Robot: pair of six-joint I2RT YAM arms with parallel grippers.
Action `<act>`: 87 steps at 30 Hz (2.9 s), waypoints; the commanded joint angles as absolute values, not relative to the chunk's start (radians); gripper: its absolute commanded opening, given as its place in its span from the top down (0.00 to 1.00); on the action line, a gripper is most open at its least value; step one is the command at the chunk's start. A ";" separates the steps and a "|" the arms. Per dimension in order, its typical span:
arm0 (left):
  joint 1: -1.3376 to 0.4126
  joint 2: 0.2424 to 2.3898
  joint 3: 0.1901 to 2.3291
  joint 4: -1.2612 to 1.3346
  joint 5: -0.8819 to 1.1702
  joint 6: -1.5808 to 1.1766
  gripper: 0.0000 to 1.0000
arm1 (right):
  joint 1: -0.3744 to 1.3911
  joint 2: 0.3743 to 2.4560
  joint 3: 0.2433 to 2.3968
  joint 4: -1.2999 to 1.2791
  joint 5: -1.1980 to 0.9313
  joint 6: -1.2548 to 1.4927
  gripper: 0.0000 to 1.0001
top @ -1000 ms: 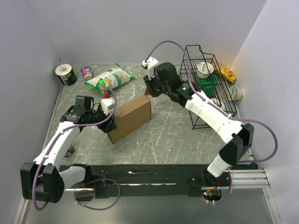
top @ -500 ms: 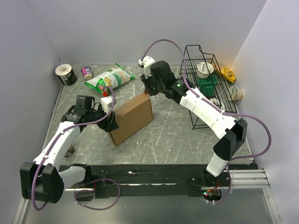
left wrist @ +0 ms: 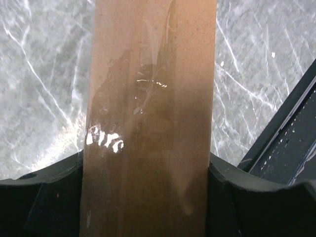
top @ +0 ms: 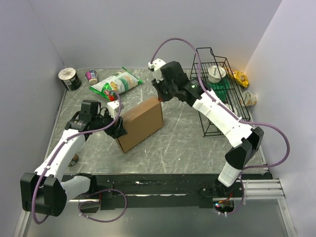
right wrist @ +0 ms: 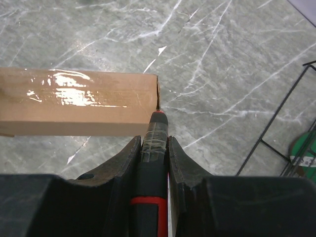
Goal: Unpack the express box
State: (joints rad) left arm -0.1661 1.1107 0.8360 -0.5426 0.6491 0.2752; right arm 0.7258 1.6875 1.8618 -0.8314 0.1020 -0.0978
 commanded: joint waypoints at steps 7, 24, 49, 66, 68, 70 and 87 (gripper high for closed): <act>-0.181 1.063 0.867 -0.419 0.545 0.230 0.73 | 0.701 1.646 1.976 -0.954 0.180 -0.088 1.00; -0.193 1.098 0.805 -0.379 0.567 0.267 0.68 | 0.587 1.531 2.021 -0.463 0.116 -0.015 1.00; -0.284 1.177 0.962 -0.476 0.620 0.361 0.71 | 0.738 1.666 2.069 -0.196 0.069 -0.316 1.00; -0.284 1.132 0.914 -0.567 0.499 0.455 0.64 | 0.543 1.250 1.043 0.272 -0.164 -0.583 1.00; -0.281 1.126 0.907 -0.583 0.503 0.474 0.54 | 0.538 1.195 0.915 0.372 -0.266 -0.704 1.00; -0.279 1.115 0.897 -0.612 0.528 0.514 0.44 | 0.528 1.172 0.757 0.503 -0.320 -0.839 1.00; -0.252 1.104 0.897 -0.652 0.652 0.541 0.29 | 0.518 1.137 0.439 0.349 -0.492 -1.166 0.23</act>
